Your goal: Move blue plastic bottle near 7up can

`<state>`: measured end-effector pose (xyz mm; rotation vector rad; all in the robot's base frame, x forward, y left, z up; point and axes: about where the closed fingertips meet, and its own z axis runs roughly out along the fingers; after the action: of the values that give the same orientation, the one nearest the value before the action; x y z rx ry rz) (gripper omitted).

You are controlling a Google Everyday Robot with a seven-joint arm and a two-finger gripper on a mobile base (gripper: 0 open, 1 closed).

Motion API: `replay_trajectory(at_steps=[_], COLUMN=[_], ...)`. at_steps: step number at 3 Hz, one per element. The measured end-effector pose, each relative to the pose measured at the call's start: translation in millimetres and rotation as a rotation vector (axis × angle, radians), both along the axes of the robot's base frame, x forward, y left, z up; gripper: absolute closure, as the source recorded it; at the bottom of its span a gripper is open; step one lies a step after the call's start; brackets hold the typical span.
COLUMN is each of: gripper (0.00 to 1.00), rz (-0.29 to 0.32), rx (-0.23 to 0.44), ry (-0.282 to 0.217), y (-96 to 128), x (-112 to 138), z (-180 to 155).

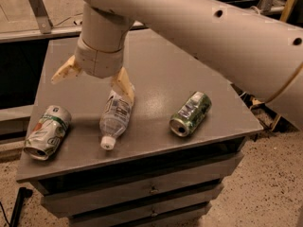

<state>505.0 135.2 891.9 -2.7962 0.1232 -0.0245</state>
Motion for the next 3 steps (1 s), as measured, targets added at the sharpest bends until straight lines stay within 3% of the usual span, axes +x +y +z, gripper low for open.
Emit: replay_trajectory(at_steps=[1,2,3], gripper=[0.00,0.00,0.00], rz=[-0.011,-0.069,-0.078], rx=[0.039,0.113,0.161], ry=[0.016,-0.044,-0.089], y=[-22,-57,-53], x=[19,65,71], z=[15,78,101])
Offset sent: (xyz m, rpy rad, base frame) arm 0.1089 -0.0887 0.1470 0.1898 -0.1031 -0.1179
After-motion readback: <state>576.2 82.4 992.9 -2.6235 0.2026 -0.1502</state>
